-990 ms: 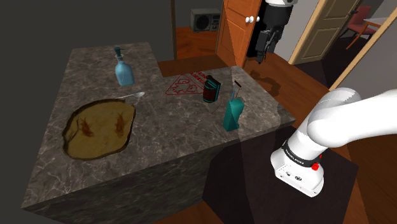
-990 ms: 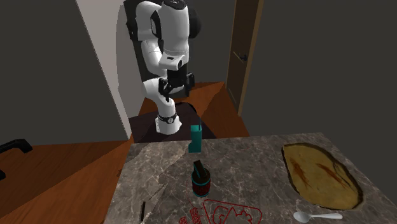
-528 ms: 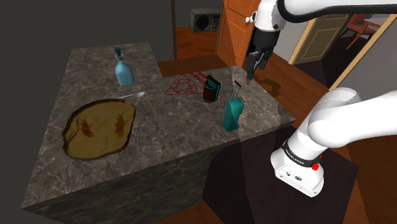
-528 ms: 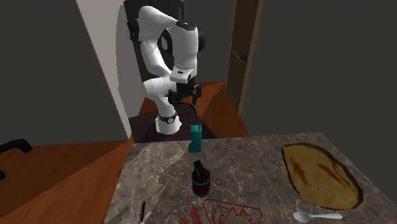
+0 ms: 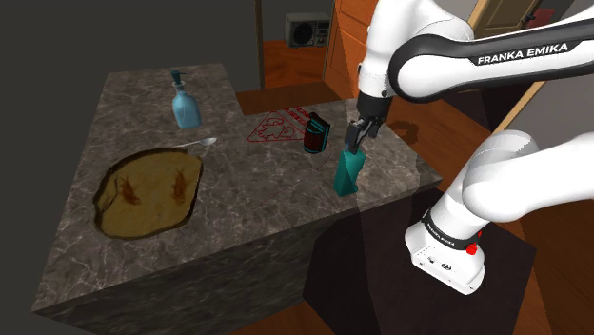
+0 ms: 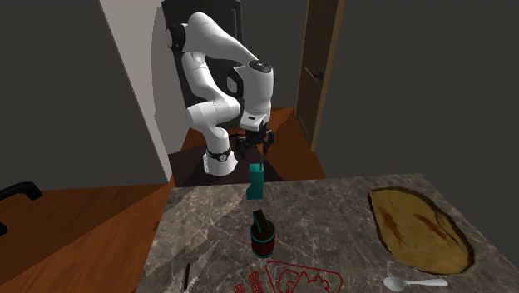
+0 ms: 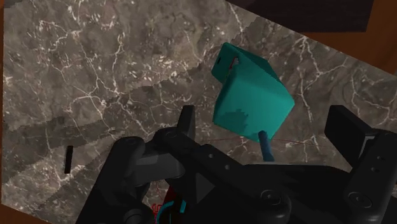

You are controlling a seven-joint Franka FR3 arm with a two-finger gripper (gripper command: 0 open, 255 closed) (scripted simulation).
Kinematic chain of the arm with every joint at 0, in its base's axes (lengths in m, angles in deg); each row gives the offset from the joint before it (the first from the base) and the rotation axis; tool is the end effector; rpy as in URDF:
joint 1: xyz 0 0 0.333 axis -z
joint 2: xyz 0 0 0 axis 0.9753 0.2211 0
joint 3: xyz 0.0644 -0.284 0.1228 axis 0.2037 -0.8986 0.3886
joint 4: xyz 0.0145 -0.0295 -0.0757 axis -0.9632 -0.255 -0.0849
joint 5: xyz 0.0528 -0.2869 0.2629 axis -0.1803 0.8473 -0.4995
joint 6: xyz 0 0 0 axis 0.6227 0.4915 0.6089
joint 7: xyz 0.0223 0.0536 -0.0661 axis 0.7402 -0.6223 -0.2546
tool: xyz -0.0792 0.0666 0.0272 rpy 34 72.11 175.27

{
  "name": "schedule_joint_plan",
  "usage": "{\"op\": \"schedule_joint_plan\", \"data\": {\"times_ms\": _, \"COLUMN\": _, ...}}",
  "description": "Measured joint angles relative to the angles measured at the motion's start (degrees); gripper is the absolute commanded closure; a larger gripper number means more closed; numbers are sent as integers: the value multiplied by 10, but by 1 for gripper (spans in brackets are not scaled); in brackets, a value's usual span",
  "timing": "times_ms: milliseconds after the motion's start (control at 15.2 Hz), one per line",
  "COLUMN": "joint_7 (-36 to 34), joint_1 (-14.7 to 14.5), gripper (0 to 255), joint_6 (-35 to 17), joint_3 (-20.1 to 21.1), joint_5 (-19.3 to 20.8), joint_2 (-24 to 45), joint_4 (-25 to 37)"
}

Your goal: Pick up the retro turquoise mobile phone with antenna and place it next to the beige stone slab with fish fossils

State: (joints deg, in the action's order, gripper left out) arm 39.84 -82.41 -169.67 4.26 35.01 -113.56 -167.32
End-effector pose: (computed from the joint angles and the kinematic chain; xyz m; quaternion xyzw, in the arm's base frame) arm 0.2884 0.0757 0.4186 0.9994 0.0059 -0.0133 0.0308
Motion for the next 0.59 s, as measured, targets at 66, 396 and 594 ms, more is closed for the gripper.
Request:
{"op": "schedule_joint_plan", "data": {"times_ms": 66, "joint_7": -5, "joint_1": -2, "gripper": 0, "joint_6": -13, "joint_3": 5, "joint_5": -3, "joint_2": 4, "joint_4": -8}}
{"op": "schedule_joint_plan", "data": {"times_ms": 396, "joint_7": -12, "joint_1": -5, "gripper": 0, "joint_6": -64, "joint_3": 14, "joint_5": -9, "joint_2": 23, "joint_4": -38}}
{"op": "schedule_joint_plan", "data": {"times_ms": 594, "joint_7": -11, "joint_1": -4, "gripper": 0, "joint_6": -87, "joint_3": 15, "joint_5": -9, "joint_2": 33, "joint_4": -51}}
